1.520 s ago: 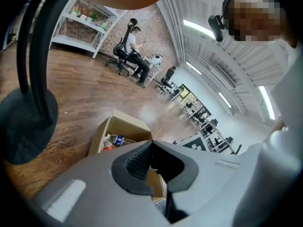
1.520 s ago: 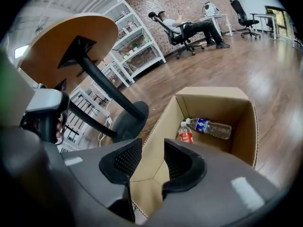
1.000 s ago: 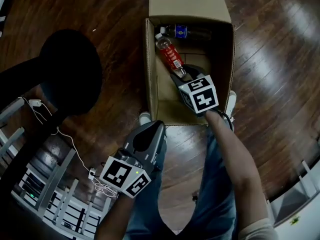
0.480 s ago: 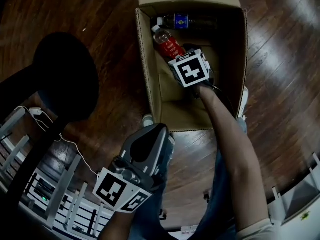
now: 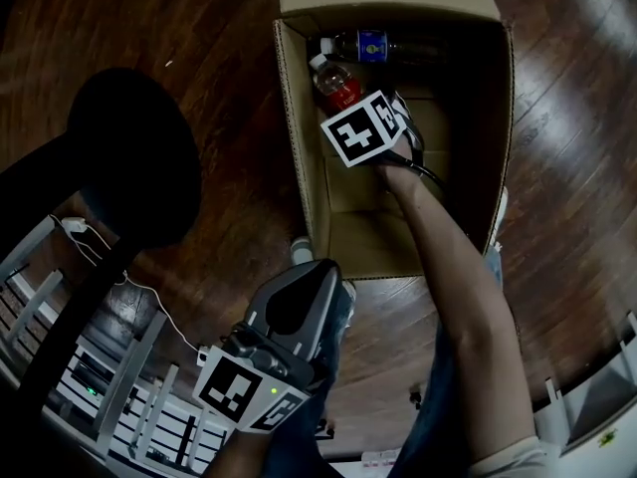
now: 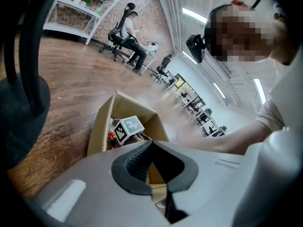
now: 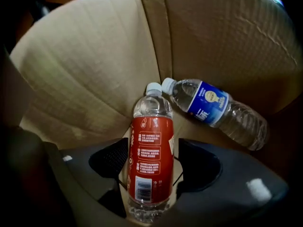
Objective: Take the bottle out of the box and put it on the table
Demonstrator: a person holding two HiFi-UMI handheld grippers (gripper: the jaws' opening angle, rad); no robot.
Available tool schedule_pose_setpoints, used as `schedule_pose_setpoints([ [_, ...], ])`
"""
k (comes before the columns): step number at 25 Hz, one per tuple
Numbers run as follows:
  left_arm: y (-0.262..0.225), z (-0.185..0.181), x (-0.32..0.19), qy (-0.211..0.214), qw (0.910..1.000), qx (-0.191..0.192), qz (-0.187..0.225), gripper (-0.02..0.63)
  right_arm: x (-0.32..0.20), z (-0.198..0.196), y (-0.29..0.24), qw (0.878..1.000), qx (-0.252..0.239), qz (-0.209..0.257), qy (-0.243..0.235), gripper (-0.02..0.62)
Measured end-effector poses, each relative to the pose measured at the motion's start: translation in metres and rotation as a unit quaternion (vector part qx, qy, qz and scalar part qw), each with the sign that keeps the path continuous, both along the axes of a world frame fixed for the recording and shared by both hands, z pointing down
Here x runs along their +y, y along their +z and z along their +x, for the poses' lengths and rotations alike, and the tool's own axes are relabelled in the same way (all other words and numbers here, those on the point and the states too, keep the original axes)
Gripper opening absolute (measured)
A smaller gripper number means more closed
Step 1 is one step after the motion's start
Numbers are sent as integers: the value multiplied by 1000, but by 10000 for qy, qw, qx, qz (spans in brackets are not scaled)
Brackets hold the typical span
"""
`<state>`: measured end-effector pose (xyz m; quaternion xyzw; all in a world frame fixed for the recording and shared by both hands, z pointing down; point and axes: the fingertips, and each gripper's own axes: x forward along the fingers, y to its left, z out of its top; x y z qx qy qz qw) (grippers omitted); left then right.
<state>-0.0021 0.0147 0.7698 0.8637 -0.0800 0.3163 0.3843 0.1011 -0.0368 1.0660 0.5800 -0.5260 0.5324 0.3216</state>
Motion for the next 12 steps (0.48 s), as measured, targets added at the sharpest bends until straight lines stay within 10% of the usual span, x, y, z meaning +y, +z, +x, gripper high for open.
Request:
schedule_pose_setpoints([
  [12, 8, 2, -10, -37, 9999, -19, 112, 0, 1, -7, 26, 9989, 152, -422, -142, 304],
])
